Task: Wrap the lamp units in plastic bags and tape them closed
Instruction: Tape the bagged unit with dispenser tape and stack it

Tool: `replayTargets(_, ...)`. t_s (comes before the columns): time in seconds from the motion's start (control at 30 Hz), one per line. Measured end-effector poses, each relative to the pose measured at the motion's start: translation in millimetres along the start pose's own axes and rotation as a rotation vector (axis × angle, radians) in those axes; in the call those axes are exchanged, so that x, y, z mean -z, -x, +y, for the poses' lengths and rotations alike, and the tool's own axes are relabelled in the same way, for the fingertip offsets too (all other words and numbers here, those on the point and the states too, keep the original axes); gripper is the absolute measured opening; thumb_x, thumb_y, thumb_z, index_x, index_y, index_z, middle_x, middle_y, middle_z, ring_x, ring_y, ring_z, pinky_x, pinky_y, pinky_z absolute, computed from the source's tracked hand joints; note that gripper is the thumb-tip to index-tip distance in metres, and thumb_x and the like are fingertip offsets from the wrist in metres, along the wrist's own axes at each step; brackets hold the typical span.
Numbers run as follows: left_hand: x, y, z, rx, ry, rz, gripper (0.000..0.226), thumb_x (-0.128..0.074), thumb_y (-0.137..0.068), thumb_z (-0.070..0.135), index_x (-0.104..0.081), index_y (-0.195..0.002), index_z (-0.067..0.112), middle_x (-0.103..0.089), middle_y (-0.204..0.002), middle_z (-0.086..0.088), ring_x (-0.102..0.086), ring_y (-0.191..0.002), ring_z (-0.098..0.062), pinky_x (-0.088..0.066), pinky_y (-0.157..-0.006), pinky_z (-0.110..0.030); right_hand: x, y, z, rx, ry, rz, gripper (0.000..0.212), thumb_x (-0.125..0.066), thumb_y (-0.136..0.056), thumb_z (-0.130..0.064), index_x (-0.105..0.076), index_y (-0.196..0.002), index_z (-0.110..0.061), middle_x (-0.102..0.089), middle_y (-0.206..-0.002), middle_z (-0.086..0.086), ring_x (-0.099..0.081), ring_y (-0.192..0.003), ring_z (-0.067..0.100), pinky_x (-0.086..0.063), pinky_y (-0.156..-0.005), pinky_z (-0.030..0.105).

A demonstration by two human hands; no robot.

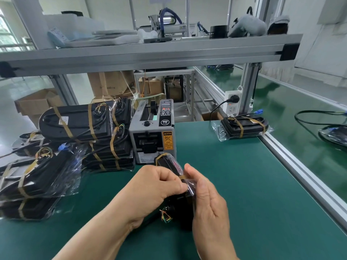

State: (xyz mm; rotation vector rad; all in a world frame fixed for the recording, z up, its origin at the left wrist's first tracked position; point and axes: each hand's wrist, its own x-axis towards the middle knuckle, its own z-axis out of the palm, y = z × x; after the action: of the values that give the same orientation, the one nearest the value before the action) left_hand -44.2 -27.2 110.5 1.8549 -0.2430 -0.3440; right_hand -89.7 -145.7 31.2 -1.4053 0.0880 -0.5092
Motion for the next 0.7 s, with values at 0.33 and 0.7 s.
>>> replayTargets(0.33,-3,1,-11,-0.059,-0.097,0.062,0.018,-0.079,-0.078,0.024,-0.069,-0.066,0.015,-0.056,-0.061,0.001,-0.048,-0.058,-0.009,-0.042,-0.057,-0.019,-2,1,3,-0.008,0.011,-0.025,0.044,-0.038,-0.095,-0.049,-0.067,-0.126,-0.035,-0.073,-0.116,-0.017,-0.067,-0.113,0.006,-0.05,-0.102,0.04)
replayTargets(0.7,-13,-4,-24,-0.118,-0.055,0.256,0.013,-0.075,-0.083,0.023,-0.062,-0.08,0.021,-0.048,-0.052,0.007,-0.045,-0.051,-0.011,-0.044,-0.059,-0.034,0,3,4,-0.013,0.024,-0.047,0.043,-0.038,-0.096,-0.049,-0.068,-0.125,-0.039,-0.072,-0.121,-0.015,-0.066,-0.117,0.008,-0.05,-0.104,0.046)
